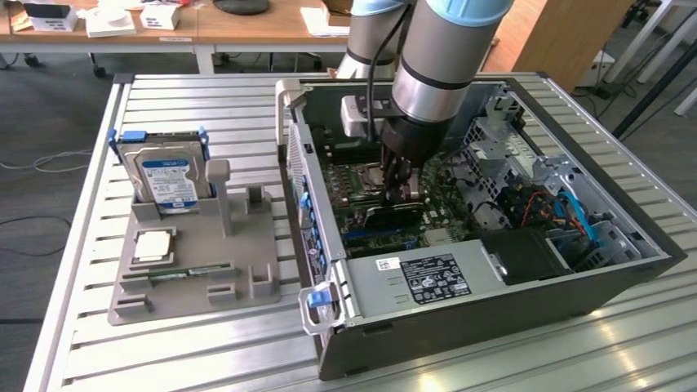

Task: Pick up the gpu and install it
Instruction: 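Press down on the gpu until it lock into place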

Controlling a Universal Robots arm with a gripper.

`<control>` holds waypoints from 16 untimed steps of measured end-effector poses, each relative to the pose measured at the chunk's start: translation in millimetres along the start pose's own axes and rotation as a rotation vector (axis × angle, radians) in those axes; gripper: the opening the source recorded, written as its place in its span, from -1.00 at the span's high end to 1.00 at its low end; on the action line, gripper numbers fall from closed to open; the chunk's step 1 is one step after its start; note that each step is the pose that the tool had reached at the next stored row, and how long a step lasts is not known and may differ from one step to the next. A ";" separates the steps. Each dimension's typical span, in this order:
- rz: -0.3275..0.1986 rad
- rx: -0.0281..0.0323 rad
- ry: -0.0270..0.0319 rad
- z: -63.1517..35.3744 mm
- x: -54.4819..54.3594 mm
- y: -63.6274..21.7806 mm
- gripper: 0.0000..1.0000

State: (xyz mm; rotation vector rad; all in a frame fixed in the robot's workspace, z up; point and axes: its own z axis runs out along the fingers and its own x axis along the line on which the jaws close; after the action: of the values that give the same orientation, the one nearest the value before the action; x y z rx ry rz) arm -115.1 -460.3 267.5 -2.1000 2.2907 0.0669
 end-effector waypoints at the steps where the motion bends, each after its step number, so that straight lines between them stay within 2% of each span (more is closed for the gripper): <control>1: 0.000 0.0000 0.0000 0.0 -0.3 -0.1 0.79; 16: 0.000 -0.0001 0.0001 2.5 -0.6 0.0 0.79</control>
State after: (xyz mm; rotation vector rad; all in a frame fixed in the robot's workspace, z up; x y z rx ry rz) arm -115.0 -459.5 265.1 -2.1003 2.2906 0.0669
